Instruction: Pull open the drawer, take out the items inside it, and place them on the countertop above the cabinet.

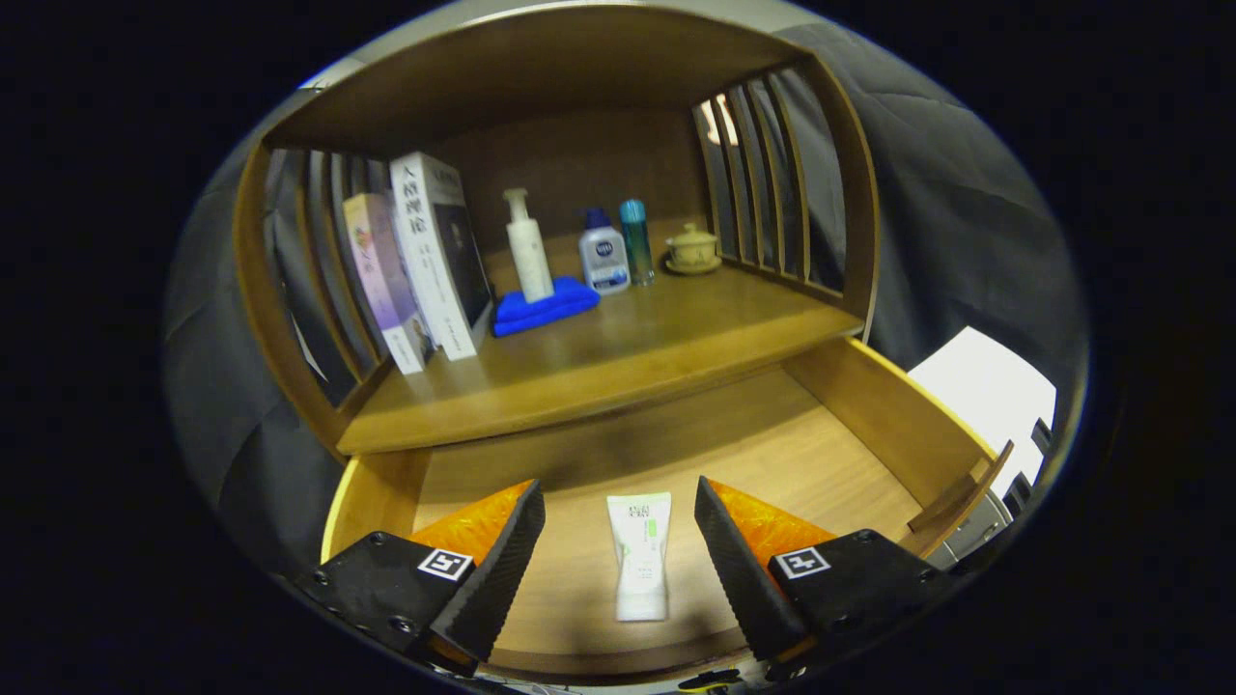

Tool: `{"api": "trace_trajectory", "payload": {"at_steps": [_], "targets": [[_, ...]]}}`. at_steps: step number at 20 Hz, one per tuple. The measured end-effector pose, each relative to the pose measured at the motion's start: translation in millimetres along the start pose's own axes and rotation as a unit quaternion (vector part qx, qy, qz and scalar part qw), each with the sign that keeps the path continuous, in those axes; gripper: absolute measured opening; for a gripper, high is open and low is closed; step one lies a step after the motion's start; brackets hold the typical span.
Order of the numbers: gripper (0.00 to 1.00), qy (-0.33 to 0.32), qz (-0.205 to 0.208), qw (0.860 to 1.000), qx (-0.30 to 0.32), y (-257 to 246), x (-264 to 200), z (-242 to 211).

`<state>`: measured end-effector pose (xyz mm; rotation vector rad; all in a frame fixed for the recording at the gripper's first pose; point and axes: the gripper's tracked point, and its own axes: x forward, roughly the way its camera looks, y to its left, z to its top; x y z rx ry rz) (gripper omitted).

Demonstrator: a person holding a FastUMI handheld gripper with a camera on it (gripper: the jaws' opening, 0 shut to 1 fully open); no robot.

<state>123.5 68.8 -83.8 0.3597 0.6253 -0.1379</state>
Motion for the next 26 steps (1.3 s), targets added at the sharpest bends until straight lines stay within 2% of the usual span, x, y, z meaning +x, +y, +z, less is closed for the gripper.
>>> {"api": "trace_trajectory", "payload": {"at_steps": [5,9,16,17,19,23,25,26], "targets": [[0.98,0.122,-0.021,0.992,0.016,-10,36,-27],[0.97,0.191,-0.035,0.981,0.013,-20,52,-43],[0.95,0.267,-0.054,0.962,0.002,-27,54,-72],[0.93,0.281,-0.059,0.958,-0.005,-29,50,-78],[0.84,0.283,-0.048,0.958,-0.002,-23,53,-80],[0.44,0.275,-0.035,0.961,-0.017,-16,55,-82],[0.44,0.264,-0.032,0.964,-0.023,-14,53,-81],[0.36,0.257,-0.03,0.966,-0.027,-15,54,-77]]}}
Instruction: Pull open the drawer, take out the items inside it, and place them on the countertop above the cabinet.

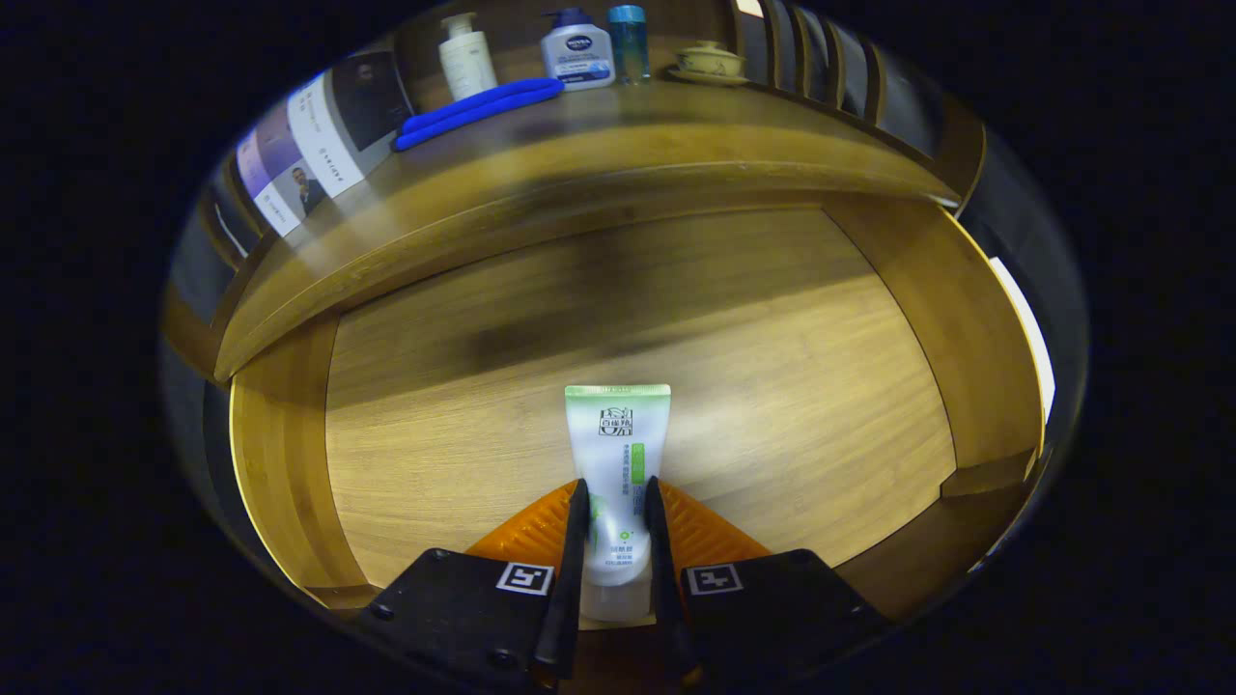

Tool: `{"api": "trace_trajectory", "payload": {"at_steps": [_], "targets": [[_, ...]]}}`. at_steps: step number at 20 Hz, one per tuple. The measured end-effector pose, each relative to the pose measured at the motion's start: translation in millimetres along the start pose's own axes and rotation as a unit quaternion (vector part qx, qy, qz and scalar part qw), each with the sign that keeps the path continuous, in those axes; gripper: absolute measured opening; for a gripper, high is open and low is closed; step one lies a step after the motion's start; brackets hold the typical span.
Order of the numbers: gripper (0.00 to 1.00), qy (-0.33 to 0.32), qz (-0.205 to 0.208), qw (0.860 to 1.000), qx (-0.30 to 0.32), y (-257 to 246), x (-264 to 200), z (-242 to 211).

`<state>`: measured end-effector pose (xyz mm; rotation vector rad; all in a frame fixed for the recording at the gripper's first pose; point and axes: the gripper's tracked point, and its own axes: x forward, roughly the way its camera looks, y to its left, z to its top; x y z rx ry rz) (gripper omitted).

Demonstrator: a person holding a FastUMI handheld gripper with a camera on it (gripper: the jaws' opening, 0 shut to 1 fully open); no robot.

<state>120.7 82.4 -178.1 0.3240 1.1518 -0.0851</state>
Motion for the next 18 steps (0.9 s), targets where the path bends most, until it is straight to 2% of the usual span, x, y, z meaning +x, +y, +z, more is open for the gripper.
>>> {"api": "trace_trajectory", "payload": {"at_steps": [1,3,6,18], "targets": [[0.36,-0.023,0.004,1.0,-0.004,1,1,5],[0.24,-0.034,0.001,0.999,-0.009,-2,0,5],[0.24,-0.055,-0.01,0.998,-0.001,-12,-9,8],[0.24,-0.15,-0.004,0.988,0.031,-30,-70,24]]}}
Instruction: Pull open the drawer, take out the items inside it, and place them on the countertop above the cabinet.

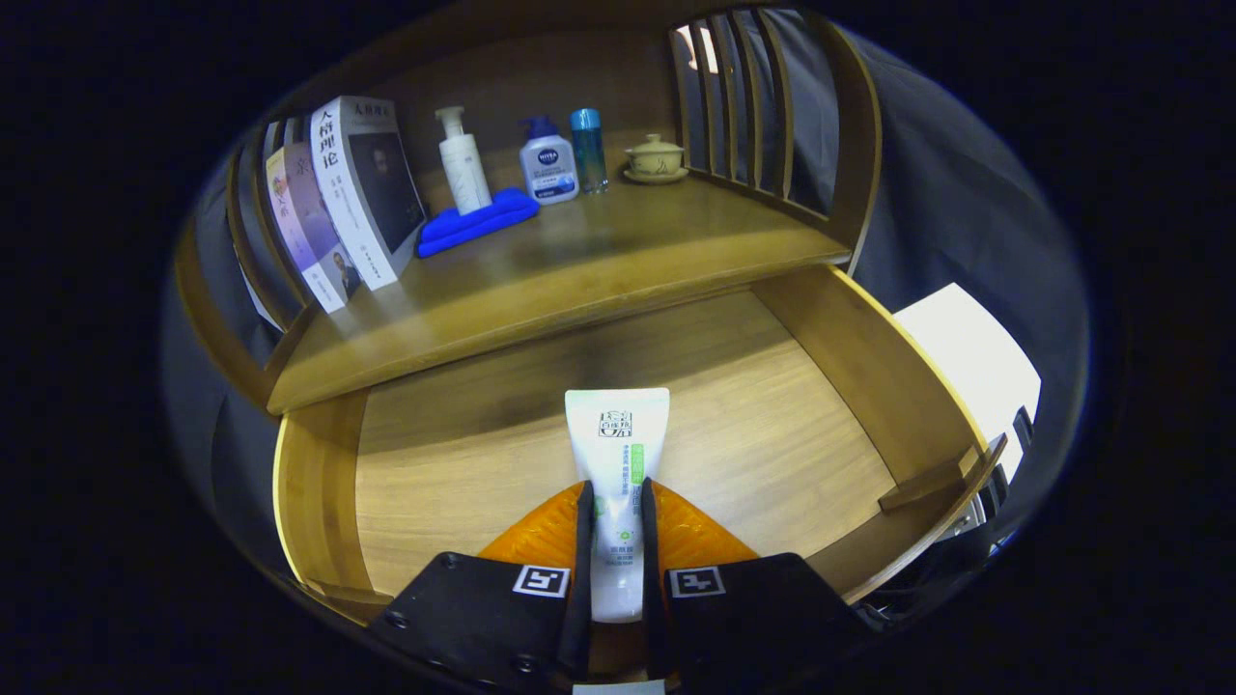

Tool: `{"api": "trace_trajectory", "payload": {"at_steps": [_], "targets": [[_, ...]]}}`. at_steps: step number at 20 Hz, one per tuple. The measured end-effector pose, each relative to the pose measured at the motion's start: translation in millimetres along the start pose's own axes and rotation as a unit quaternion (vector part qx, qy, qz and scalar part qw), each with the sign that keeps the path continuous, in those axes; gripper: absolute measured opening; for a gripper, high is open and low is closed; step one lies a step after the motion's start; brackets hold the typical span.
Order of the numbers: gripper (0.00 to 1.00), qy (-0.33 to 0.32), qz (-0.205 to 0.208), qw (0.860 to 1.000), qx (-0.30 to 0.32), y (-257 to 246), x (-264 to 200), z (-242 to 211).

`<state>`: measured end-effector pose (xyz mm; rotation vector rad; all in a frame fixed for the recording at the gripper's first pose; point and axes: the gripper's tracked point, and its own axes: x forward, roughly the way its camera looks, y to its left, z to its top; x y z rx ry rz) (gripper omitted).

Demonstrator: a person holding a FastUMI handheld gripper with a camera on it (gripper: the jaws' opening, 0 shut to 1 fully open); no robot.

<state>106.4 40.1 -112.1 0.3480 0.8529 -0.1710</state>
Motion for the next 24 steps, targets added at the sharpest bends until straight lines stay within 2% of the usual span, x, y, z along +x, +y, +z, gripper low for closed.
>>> {"api": "trace_trajectory", "payload": {"at_steps": [10,17,24], "targets": [[0.23,-0.073,0.033,0.997,0.001,10,-14,40],[0.23,-0.153,0.047,0.986,-0.034,18,-28,91],[0.23,-0.185,0.057,0.98,-0.051,29,-16,135]]}}
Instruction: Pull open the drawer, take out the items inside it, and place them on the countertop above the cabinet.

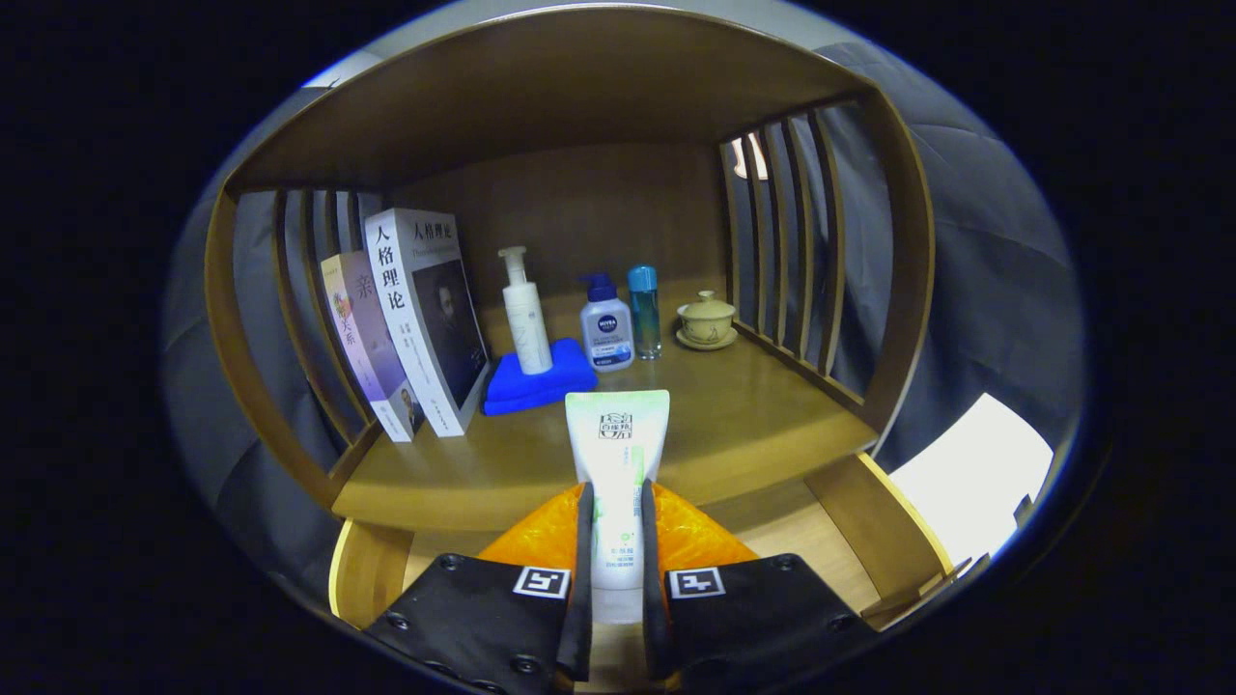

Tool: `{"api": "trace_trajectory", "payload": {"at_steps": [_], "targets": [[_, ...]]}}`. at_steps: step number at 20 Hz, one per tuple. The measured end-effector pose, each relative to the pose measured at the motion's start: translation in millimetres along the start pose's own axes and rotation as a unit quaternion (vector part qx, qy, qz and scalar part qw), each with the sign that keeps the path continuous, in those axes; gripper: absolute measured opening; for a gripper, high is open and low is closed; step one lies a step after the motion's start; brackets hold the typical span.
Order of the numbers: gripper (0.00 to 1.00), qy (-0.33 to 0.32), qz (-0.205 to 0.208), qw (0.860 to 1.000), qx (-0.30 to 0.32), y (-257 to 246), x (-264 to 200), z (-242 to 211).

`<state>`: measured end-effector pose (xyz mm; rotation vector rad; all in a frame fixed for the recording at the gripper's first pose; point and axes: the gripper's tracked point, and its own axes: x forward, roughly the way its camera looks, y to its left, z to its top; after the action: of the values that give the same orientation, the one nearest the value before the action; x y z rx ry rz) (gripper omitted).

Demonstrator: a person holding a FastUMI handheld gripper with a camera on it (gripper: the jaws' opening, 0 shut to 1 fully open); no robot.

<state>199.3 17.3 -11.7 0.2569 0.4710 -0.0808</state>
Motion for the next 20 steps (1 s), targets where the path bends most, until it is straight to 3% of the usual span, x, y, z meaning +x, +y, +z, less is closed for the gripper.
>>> {"api": "trace_trajectory", "payload": {"at_steps": [3,11,20], "targets": [[0.23,-0.005,0.002,0.999,-0.036,4,19,14],[0.23,0.023,0.015,1.0,-0.013,3,75,17],[0.29,0.038,0.037,0.999,0.006,3,107,9]]}}
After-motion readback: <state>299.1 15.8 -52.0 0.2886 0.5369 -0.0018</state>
